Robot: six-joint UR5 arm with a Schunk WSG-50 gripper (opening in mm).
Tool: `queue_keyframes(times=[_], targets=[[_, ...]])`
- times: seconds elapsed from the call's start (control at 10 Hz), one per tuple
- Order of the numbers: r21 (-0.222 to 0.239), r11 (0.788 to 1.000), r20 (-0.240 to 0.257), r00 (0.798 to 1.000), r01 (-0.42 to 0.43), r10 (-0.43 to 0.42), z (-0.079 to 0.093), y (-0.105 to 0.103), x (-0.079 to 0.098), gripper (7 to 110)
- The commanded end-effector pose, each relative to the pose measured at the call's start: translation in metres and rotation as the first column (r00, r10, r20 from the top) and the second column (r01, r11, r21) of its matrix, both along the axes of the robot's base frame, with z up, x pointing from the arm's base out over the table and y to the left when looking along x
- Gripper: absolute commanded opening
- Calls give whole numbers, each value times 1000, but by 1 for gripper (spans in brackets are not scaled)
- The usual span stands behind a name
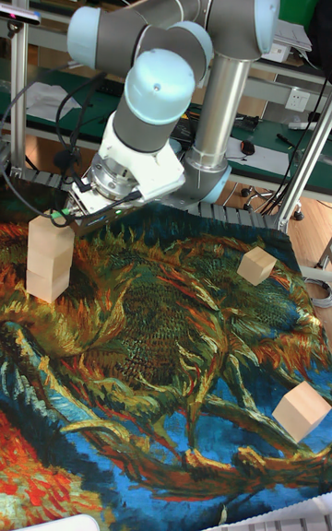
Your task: Stack the blocks in a vertical line of five
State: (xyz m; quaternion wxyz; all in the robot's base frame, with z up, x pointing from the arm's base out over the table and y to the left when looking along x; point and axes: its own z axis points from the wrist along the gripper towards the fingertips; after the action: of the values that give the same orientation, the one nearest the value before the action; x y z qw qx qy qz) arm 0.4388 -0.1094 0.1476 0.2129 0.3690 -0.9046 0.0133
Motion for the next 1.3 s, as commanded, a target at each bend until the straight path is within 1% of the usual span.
queue_keyframes(times=[0.0,0.1,0.2,0.3,0.4,0.5,0.6,0.7,0.8,0.9,1.0,1.1,1.2], targets=[[19,999,39,999,37,-38,12,28,22,66],[29,998,48,998,47,-49,17,35,29,66],[47,997,76,995,54,-57,20,43,40,66],[54,997,99,993,54,-59,27,53,52,66],[71,997,118,992,43,-51,32,67,64,66],[100,995,150,988,16,-31,35,85,79,66],[132,991,172,984,20,-43,37,109,88,66],[166,986,196,979,24,-57,40,134,96,66],[201,979,207,975,32,-75,42,152,98,66],[211,977,229,970,28,-77,40,153,105,66],[171,985,259,964,21,-66,39,142,111,66],[10,995,282,954,100,-99,42,105,112,66],[-95,985,307,946,144,-108,47,80,113,44]])
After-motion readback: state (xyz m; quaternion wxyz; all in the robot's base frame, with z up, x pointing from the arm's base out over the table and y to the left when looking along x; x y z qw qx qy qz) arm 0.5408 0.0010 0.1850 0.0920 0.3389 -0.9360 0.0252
